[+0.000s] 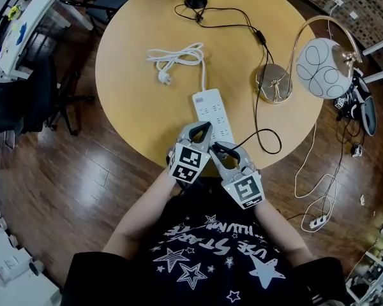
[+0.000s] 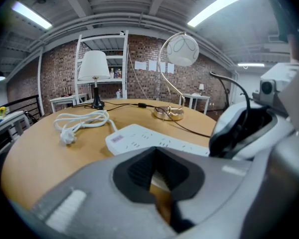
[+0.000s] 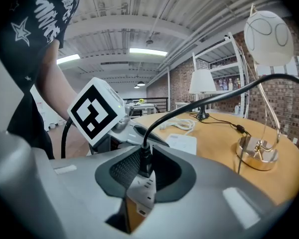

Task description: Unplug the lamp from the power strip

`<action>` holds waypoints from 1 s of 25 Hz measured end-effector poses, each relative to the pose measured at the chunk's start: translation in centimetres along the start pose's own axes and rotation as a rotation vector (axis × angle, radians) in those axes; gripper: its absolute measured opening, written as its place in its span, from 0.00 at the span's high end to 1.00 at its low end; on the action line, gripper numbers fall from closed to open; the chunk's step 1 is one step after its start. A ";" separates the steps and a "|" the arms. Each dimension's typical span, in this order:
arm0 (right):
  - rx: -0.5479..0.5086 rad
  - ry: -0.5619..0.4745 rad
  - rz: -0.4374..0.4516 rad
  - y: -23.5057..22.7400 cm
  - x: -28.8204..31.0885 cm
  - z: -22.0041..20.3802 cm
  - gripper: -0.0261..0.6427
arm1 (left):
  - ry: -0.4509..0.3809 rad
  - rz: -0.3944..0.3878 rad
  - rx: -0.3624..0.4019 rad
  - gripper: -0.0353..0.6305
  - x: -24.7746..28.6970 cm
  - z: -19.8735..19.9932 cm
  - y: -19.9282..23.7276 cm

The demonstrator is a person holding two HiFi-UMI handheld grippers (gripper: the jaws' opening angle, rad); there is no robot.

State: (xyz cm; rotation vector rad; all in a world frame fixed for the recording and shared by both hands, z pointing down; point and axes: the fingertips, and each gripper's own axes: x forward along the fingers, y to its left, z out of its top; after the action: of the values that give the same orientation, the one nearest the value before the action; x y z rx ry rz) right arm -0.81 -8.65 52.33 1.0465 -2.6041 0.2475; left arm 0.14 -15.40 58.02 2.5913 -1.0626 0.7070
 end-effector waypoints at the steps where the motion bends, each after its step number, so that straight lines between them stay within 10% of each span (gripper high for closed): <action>1: 0.009 -0.010 -0.018 -0.6 -0.4 0.1 0.85 | 0.000 0.001 0.003 0.94 0.0 0.0 0.0; 12: 0.114 0.009 -0.221 -9.2 -3.4 -0.3 0.85 | -0.033 0.047 -0.007 0.94 -0.5 0.4 1.2; 25: 0.189 0.074 -0.216 -11.5 -1.8 -1.0 0.85 | -0.144 0.133 -0.064 0.94 -5.2 3.4 2.5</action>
State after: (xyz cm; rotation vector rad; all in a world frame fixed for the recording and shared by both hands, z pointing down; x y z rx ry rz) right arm 8.65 -15.48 53.07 1.3441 -2.4138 0.4769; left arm -3.68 -15.49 52.52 2.5677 -1.2883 0.5118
